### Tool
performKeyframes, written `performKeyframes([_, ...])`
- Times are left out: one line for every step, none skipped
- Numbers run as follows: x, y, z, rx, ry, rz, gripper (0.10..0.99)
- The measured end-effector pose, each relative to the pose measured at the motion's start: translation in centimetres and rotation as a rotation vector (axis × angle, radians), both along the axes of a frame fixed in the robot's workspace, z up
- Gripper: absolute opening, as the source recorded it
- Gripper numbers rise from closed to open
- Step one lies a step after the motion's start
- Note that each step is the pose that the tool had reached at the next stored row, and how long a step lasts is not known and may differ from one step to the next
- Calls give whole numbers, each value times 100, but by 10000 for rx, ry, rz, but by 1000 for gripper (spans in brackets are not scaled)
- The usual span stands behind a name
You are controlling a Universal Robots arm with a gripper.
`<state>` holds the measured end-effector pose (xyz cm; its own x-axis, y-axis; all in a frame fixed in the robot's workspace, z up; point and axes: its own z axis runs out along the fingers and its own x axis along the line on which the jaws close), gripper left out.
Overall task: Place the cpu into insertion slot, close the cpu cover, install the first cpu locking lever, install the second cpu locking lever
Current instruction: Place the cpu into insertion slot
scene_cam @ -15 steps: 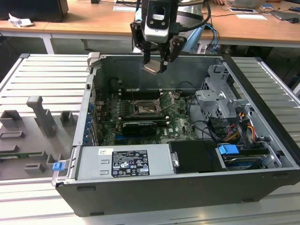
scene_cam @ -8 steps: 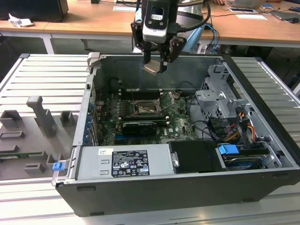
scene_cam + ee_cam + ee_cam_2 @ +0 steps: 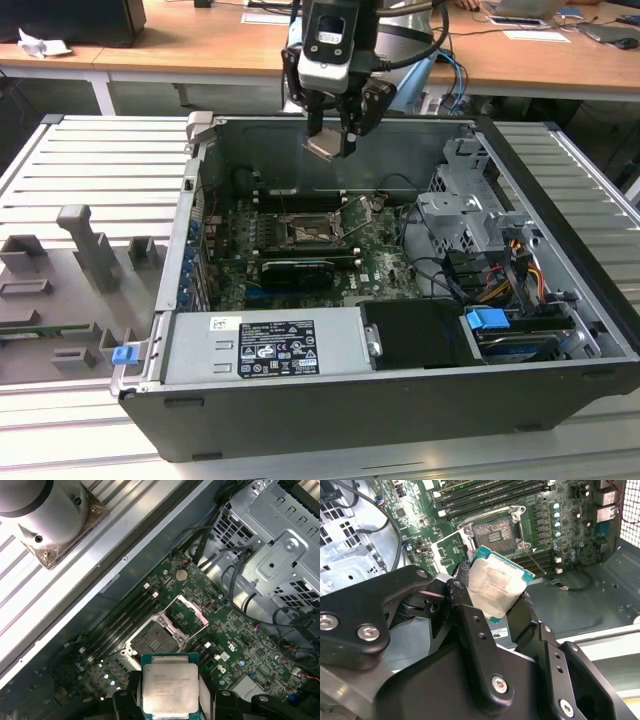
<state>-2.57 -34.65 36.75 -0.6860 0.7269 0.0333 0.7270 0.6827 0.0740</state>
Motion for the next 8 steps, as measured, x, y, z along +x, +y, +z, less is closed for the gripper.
performKeyframes([0,0,-5,0,1,-184,541])
performKeyframes([0,0,-7,-2,2,-288,541])
performKeyframes([0,0,-10,-1,5,-404,541])
performKeyframes([0,0,-13,-3,9,-526,541])
performKeyframes([0,0,-16,-4,13,-642,541])
performKeyframes([0,0,-21,-7,17,-845,541])
performKeyframes([0,0,-25,-8,19,-1069,541])
performKeyframes([0,0,-28,-8,23,-1216,541])
